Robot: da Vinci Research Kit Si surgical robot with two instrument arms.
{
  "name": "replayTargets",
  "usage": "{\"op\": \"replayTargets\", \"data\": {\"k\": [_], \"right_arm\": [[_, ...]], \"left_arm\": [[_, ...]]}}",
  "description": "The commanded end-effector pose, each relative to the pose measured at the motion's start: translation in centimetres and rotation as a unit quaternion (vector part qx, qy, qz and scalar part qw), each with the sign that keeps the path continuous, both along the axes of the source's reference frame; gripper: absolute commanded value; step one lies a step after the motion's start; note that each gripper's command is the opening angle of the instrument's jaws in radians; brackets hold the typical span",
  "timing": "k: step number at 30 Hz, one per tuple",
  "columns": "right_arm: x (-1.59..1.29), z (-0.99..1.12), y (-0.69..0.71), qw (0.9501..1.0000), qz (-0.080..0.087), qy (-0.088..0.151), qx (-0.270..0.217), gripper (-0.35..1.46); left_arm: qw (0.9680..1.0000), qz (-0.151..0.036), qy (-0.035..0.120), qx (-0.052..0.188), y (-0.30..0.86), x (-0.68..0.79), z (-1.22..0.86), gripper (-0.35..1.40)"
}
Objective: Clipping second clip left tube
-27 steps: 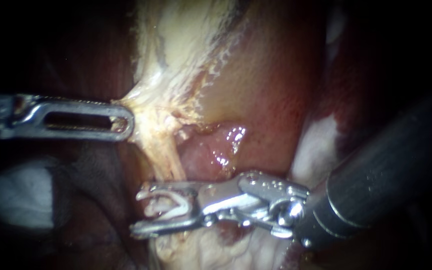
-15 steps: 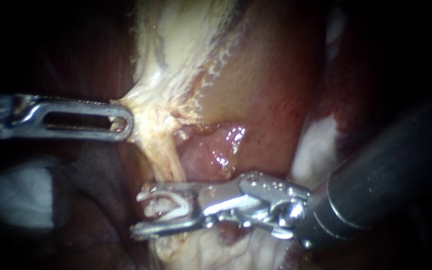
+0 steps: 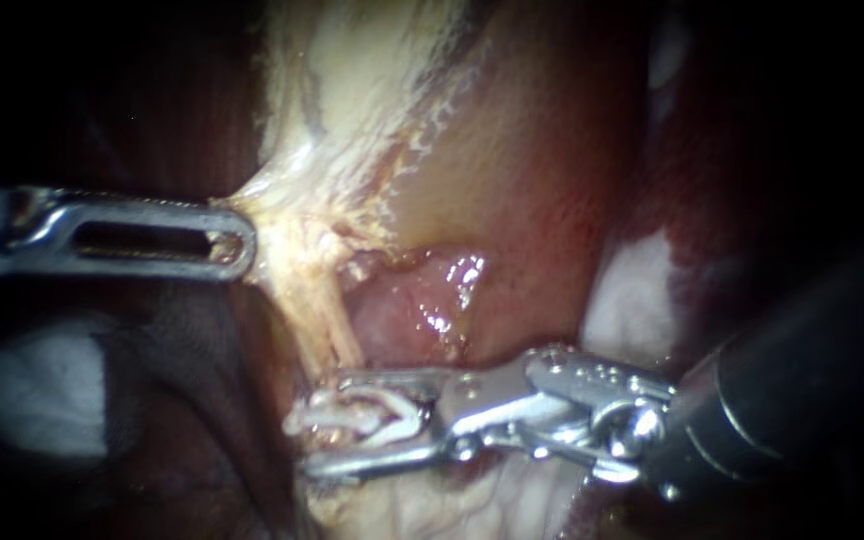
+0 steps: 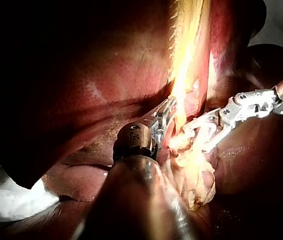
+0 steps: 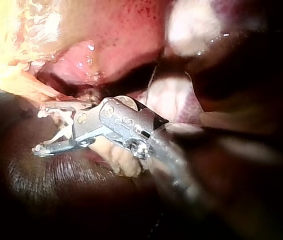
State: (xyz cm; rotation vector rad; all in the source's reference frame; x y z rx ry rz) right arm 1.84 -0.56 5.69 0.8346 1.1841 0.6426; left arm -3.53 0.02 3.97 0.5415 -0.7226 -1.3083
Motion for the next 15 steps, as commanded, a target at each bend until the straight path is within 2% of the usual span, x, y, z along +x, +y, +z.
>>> {"op": "replayTargets", "data": {"k": [1,8,15], "right_arm": [[-0.04,-0.03,0.02,1.0000,0.002,-0.001,0.000,0.58],[-0.21,-0.19,0.09,1.0000,0.005,-0.005,0.002,0.58],[-0.21,-0.20,0.11,1.0000,0.006,-0.005,0.000,0.58]], "left_arm": [[1.0000,0.000,0.000,0.000,0.00,0.00,-0.01,-0.35],[1.0000,0.000,0.000,0.000,0.00,0.01,-0.02,-0.35],[1.0000,0.000,0.000,0.000,-0.01,0.01,-0.04,-0.35]]}}
